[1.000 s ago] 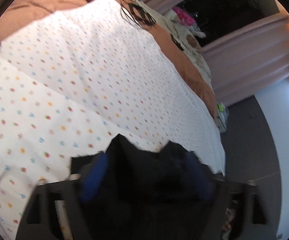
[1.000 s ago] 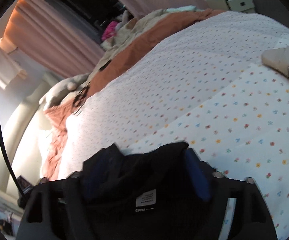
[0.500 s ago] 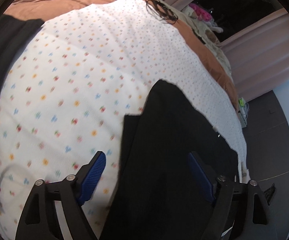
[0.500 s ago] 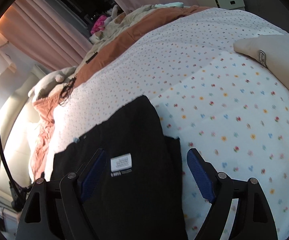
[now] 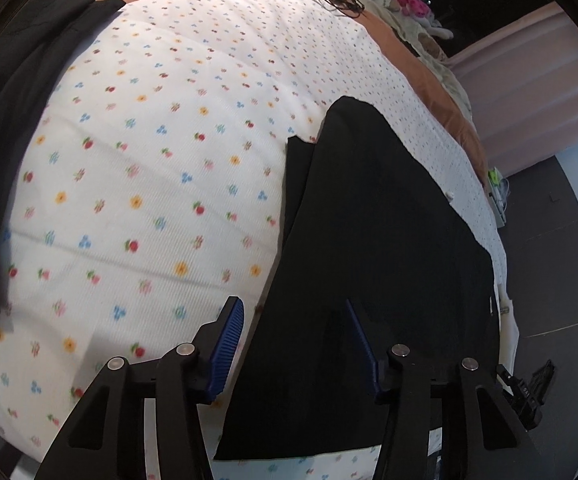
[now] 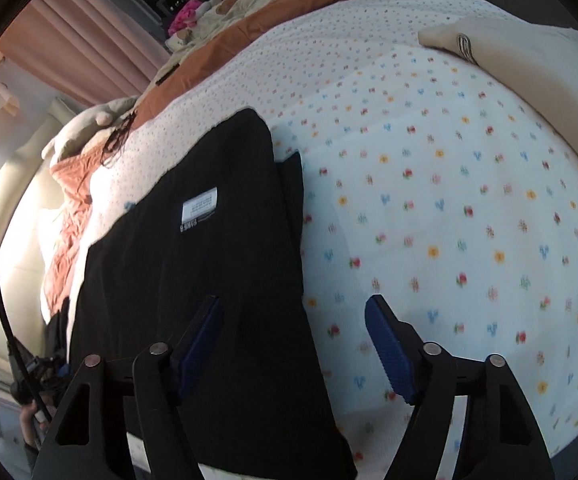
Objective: Fold large clothes
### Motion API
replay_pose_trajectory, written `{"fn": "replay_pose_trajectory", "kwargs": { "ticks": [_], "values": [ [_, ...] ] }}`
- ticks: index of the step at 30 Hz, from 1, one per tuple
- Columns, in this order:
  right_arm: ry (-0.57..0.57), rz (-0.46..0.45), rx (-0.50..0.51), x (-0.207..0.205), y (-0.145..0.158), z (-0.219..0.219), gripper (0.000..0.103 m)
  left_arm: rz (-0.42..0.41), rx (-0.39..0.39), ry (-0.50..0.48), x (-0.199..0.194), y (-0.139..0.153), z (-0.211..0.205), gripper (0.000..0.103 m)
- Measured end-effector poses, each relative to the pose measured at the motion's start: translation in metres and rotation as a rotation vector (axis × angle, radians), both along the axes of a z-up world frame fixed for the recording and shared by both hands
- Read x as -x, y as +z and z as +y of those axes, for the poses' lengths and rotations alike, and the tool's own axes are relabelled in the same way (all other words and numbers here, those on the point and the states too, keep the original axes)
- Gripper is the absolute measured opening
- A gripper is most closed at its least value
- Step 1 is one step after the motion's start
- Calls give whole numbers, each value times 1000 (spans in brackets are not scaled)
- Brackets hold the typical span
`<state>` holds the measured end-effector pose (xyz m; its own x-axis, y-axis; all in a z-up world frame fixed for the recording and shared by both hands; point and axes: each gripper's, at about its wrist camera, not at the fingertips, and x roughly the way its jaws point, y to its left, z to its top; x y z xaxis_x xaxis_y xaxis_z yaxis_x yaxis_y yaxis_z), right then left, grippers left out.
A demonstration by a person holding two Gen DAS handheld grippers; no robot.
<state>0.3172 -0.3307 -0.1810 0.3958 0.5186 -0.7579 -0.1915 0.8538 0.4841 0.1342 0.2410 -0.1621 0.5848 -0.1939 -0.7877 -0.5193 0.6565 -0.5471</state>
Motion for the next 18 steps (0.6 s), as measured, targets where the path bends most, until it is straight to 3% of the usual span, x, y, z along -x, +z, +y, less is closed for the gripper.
{"fn": "replay_pose_trajectory", "kwargs": {
  "ticks": [2,4,7,10,18],
  "values": [
    [30,18,-10,9,-5,0,51,11,6,0,5,-4,-1,49],
    [60,16,-25,19,-8,0,27,24,8,6,12,-7,-1,49],
    [54,-6,-24,29,-10,-6,12,26,22,22,22,-7,2,49],
    [48,0,-38,33,-14,-11,8,23,42,33,30,-6,4,49],
    [23,18,17,35,-12,-5,9,11,118,15,41,-7,1,50]
  ]
}}
